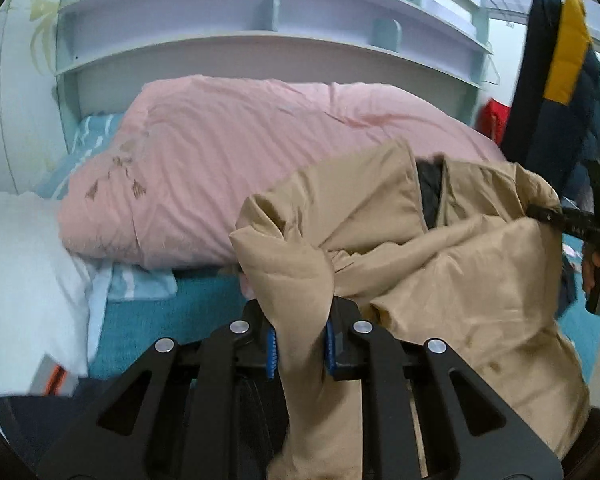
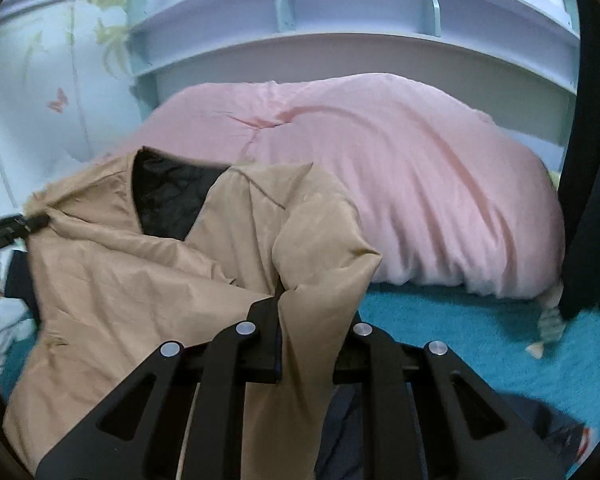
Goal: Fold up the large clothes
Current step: 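Grasp the jacket edge with the left gripper while the right gripper grasps the collar side, lifting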
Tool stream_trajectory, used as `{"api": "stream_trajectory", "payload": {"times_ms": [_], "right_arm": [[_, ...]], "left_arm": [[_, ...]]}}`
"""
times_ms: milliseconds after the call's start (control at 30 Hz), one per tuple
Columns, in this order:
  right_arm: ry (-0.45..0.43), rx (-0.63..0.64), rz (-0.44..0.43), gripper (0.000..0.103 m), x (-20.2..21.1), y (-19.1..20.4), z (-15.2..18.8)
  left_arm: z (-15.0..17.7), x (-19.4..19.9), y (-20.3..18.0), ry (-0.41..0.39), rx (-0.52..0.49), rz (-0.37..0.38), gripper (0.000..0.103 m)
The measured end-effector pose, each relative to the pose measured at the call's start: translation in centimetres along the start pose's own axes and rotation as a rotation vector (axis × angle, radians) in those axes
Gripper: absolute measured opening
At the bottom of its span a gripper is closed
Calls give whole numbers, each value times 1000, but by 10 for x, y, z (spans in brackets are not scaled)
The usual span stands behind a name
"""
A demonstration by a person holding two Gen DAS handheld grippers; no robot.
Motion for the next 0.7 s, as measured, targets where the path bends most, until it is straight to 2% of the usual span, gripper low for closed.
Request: {"api": "stream_trajectory", "payload": {"times_ms": [300, 433, 700], "right_arm": [[13, 24, -28, 16, 45, 22, 33], [35, 16, -25, 17, 61, 26, 54], [78, -1, -24, 17, 96, 47, 98]], "left_arm": [[47, 51, -28, 13, -32, 30, 18], [72, 69, -33, 44, -9, 0, 21], [125, 104, -44, 98, 130, -19, 22]]}}
Point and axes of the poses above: each gripper's, at about its wrist camera, not at the fingertips, and x roughly against the way its jaws point, y to its left, z to its underside, the point moved 7 cm from there along -x, roughly the way its jaws point, and after that the axes turned 5 degrees about -x, right-handed, at the moved point
